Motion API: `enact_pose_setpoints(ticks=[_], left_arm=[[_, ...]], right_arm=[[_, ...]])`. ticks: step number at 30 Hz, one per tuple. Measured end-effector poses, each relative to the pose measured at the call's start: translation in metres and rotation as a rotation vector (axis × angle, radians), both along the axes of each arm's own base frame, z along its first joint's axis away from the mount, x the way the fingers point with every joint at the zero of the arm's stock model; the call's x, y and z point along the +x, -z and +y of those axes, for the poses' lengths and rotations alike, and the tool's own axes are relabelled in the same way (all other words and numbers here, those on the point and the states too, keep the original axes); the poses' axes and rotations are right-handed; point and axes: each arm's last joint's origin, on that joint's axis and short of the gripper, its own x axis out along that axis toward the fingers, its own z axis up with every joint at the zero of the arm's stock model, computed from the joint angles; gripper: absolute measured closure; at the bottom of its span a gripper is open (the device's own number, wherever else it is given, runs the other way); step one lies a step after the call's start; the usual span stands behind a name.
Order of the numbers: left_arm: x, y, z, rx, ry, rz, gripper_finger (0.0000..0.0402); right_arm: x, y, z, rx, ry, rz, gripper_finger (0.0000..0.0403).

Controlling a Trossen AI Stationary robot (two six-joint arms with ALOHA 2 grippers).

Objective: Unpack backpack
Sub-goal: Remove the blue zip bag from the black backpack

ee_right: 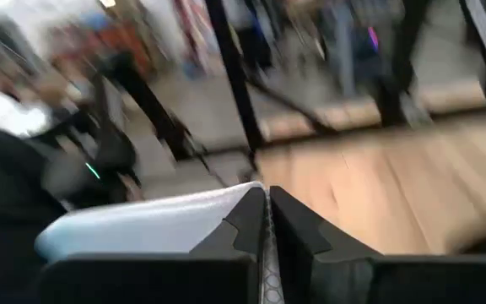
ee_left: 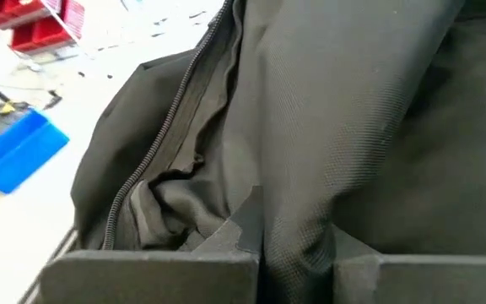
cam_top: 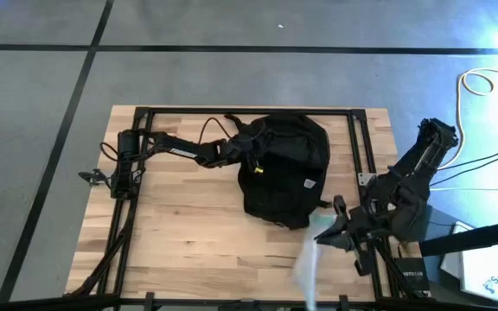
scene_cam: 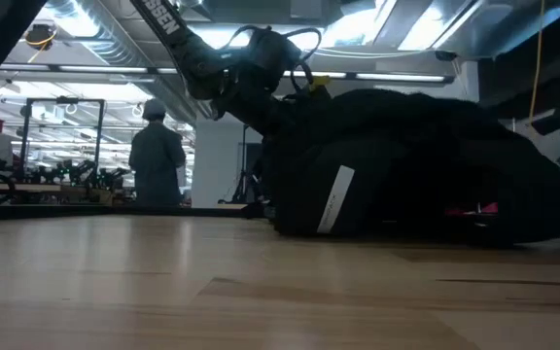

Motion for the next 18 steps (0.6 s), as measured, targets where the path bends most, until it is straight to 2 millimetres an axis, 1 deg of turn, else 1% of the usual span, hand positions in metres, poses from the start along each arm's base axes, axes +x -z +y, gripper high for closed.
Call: enact_pose_setpoints(ticks=[3,7,9,11,14,18], left_arm=[[0.001,0.000,-0.004,0.010,0.012,0.005,0.0400],[0.000,0.000,-0.002,0.019,0.013,0.008,0.0400],[0.000,-0.001,0.002,0.012,0.003,0.002,0.0400],[-0.001,-0.001,0.004,0.005,-0.007,-0.005,0.0400],[-0.001,-0.002,0.005,0.001,-0.008,-0.012,0.0400],[0.000,-0.003,0.005,0.007,-0.008,-0.031,0.0400]], right_arm=[[-0.001,0.009,-0.004,0.071,0.083,0.087,0.0403],[-0.001,0.008,-0.002,0.120,0.046,0.104,0.0403],[-0.001,0.008,-0.001,0.112,0.033,0.097,0.0403],[0.002,0.009,-0.004,0.090,0.058,0.093,0.0403],[0.018,0.013,-0.010,0.070,0.115,0.097,0.0403],[0.052,0.020,-0.010,-0.009,0.071,0.060,0.0403]])
